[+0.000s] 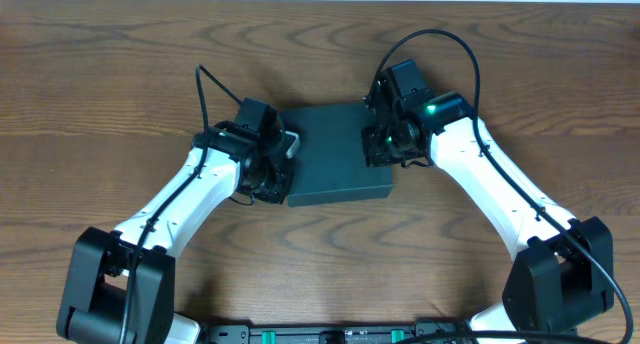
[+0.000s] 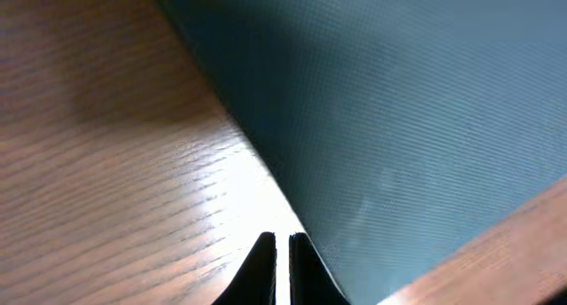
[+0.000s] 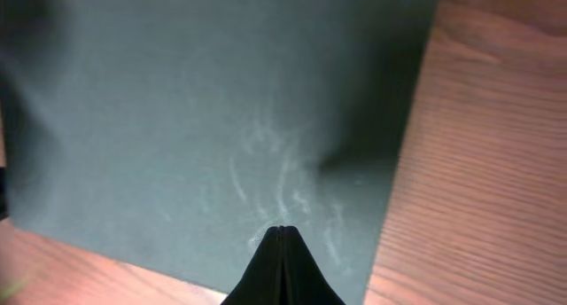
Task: Pack container
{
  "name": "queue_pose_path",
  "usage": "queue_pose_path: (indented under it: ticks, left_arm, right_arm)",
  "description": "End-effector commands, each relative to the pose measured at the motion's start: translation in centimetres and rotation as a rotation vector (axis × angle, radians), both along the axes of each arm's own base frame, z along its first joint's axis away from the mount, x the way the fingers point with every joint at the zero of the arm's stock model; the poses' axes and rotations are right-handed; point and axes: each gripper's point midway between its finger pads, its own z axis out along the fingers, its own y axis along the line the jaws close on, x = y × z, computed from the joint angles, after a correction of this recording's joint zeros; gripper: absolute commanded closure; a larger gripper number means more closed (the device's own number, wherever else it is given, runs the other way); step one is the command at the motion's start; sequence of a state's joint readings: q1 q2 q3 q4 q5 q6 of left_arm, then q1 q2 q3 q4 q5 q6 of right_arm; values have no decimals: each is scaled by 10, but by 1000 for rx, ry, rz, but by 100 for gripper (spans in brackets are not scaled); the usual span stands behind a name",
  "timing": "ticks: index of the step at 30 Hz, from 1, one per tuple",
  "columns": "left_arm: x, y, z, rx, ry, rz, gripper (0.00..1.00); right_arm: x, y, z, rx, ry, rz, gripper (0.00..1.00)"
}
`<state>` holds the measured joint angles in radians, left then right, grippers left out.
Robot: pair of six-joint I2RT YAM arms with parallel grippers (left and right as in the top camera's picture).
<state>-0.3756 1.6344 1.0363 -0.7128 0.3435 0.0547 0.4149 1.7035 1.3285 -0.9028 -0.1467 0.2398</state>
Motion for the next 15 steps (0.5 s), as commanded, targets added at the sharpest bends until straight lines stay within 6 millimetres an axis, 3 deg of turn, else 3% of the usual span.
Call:
queue_pose_path:
  ticks: [1, 6, 9, 12, 15]
  left_arm:
    - [4, 12, -6, 50, 4, 44, 94]
    - [6, 17, -2, 48, -2, 61, 94]
    - [12, 26, 12, 73, -41, 81, 94]
    - [21, 45, 43, 135, -109, 102, 94]
    - [28, 68, 93, 188, -216, 143, 94]
  right_arm:
    - [2, -17, -9, -105, -30, 1, 99]
    - [-6, -20, -34, -119, -14, 33, 99]
    - [-10, -19, -42, -106, -5, 37, 99]
    - [-7, -16, -36, -95, -20, 39, 99]
    - [6, -14, -7, -77, -102, 29, 99]
